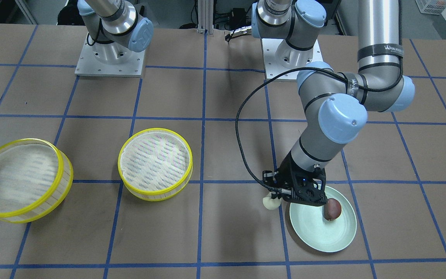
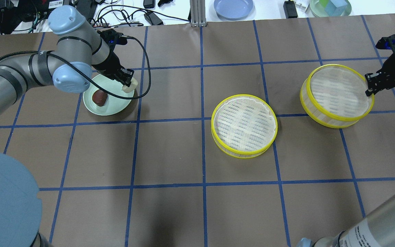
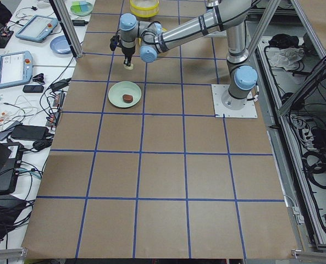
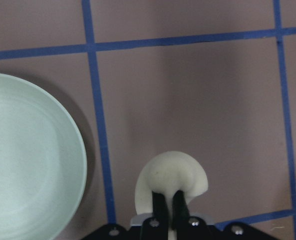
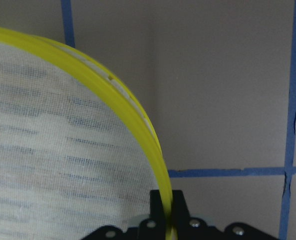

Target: Stack buns with steamer

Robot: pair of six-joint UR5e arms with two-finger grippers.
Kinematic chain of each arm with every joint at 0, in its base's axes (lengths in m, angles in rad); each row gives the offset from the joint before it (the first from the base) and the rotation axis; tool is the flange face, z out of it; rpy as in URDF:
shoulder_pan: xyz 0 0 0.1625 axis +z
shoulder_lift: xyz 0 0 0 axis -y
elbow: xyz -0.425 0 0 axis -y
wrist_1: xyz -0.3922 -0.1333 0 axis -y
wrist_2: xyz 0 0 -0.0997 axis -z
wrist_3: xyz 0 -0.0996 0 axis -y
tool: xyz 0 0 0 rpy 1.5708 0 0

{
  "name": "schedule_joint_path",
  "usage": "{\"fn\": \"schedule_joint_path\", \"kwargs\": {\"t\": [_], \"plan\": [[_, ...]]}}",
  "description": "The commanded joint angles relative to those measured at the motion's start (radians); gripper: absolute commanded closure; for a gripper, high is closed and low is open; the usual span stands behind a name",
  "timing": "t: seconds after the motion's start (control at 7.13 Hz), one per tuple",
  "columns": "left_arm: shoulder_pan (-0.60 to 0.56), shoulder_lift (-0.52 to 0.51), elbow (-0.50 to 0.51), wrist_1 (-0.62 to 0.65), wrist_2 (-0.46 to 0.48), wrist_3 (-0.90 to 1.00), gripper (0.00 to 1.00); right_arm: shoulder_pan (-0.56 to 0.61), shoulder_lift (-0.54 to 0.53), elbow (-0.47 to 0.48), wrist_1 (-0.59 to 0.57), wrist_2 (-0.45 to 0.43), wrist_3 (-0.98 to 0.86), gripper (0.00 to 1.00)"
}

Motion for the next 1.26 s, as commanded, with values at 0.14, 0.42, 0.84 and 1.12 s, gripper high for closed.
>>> {"fn": "schedule_joint_path", "kwargs": {"t": [0.14, 0.42, 0.84, 1.12], "plan": [[-0.158, 0.031, 0.000, -0.008, -0.083, -0.373, 1.00, 0.002, -0.045, -0.003, 0.051, -0.004, 0.002, 1.00], [-0.236, 0.003, -0.002, 0.009, -0.150, -0.531, 1.00, 0.002, -0.040, -0.002, 0.050, -0.002, 0.002, 1.00], [-0.305, -0.046, -0.014, 0.011, -0.239, -0.555, 1.00, 0.005, -0.043, 0.008, 0.053, -0.001, 0.015, 1.00], [-0.344, -0.089, -0.014, 0.051, -0.244, -0.587, 0.91, 0.012, -0.045, 0.011, 0.054, 0.010, 0.038, 1.00]]}}
